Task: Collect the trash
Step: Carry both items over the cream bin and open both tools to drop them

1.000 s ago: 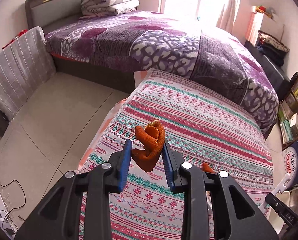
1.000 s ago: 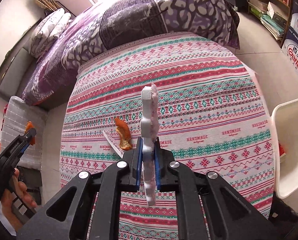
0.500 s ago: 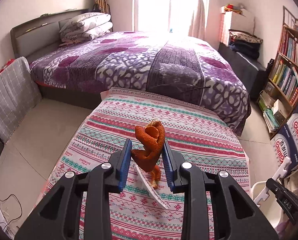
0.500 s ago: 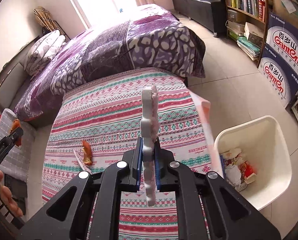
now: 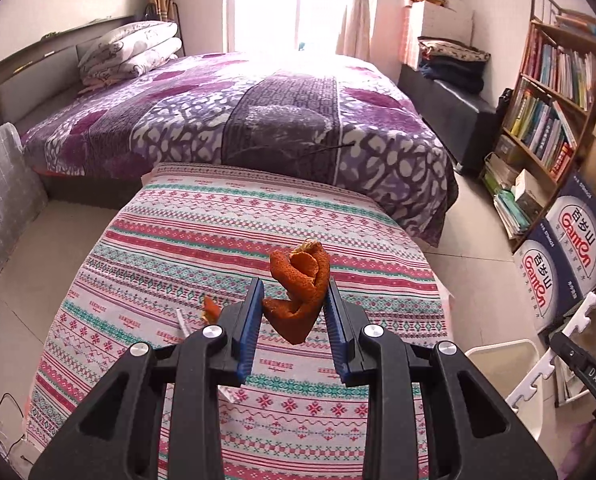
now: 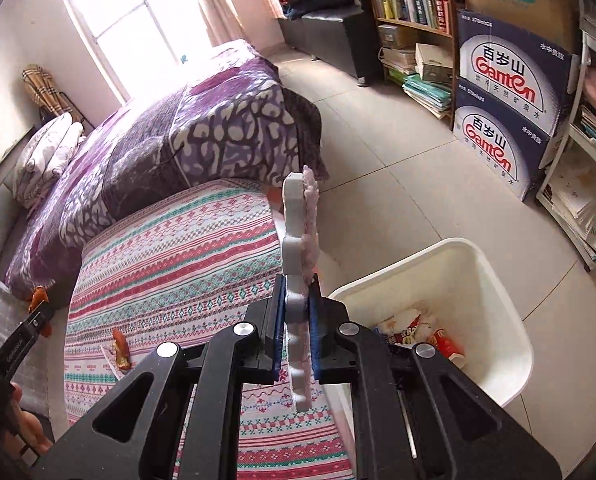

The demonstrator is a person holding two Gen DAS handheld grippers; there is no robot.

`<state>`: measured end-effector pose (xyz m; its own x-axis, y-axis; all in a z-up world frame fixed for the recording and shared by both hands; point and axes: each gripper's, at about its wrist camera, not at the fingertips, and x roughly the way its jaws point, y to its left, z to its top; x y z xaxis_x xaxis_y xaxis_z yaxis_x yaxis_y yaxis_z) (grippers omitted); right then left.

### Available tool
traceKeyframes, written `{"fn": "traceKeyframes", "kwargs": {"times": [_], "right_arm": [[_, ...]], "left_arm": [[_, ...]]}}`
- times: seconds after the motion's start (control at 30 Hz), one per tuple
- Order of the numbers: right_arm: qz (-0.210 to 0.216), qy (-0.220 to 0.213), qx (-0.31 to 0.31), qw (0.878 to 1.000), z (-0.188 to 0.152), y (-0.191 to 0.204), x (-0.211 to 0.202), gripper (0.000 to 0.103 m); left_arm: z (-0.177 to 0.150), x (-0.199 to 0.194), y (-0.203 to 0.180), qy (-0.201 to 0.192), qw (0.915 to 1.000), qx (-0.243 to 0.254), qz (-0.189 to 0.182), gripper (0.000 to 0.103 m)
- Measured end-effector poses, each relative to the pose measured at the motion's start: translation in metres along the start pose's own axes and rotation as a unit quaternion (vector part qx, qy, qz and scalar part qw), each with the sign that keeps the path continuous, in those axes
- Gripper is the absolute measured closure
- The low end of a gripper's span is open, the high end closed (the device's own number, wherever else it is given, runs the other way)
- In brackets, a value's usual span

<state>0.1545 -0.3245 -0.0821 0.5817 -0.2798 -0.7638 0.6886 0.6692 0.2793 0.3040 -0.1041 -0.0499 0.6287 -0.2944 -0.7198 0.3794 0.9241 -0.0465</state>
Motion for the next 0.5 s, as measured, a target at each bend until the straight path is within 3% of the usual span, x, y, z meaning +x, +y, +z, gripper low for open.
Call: {"fn": "traceKeyframes", "kwargs": {"times": [0.4, 0.47, 0.5], "right_arm": [[-0.034, 0.001, 0.071, 0.997, 0.014, -0.068, -0.009, 0.092], [-0.036, -0.001, 0.085, 0.996, 0.015, -0.079, -0.013, 0.088], [-0.039, -0.002, 0.093, 0.995, 0.016, -0.085, -0.014, 0.077]], "left_arm": [[-0.025, -0.001, -0.098, 0.011, 0.9951, 0.076, -0.062, 0.072], [-0.032, -0.001, -0.115, 0.014, 0.9931, 0.092, -0.073, 0.072], [-0.035, -0.001, -0.123, 0.015, 0.9919, 0.098, -0.078, 0.072]]}}
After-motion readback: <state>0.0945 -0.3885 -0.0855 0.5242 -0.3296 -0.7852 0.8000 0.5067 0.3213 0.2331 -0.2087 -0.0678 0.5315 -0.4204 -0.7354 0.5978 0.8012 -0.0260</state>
